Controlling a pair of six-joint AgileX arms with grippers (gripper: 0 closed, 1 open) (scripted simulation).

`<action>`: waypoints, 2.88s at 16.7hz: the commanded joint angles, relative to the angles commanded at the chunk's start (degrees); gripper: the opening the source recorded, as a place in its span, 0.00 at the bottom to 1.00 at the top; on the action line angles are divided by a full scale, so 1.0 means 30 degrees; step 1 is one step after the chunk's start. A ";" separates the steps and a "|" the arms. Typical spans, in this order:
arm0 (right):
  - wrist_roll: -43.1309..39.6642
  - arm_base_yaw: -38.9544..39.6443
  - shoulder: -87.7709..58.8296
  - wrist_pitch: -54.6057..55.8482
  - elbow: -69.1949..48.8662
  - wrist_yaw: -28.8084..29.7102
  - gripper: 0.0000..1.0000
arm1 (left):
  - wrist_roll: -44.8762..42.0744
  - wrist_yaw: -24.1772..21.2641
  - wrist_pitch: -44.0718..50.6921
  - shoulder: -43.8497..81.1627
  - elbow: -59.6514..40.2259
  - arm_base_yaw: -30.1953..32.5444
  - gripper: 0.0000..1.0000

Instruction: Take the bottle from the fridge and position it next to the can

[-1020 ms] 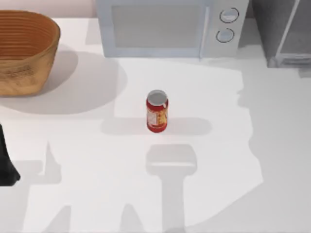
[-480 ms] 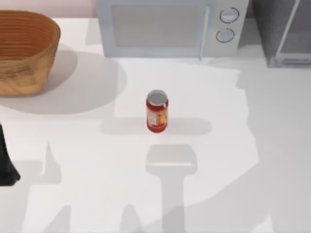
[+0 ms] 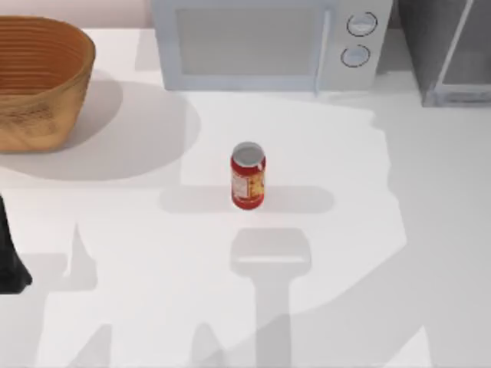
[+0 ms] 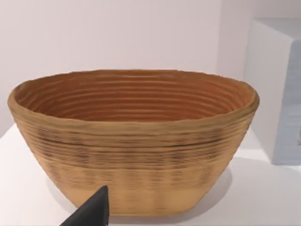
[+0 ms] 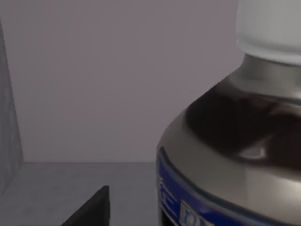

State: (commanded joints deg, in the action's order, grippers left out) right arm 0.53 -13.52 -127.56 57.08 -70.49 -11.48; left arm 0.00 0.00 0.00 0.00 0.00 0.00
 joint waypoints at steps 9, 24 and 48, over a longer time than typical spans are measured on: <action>0.0000 0.0000 0.0000 0.0000 0.0000 0.0000 0.25 | 0.0000 0.0000 0.0000 0.0000 0.0000 0.0000 1.00; 0.0018 -0.0048 0.0616 -0.0694 -0.0196 -0.0015 0.00 | 0.0000 0.0000 0.0000 0.0000 0.0000 0.0000 1.00; 0.0114 -0.1880 1.0279 0.0454 1.0793 -0.1999 0.00 | 0.0000 0.0000 0.0000 0.0000 0.0000 0.0000 1.00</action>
State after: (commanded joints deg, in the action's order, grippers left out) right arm 0.88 -19.16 -96.72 58.45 -38.11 -17.48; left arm 0.00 0.00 0.00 0.00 0.00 0.00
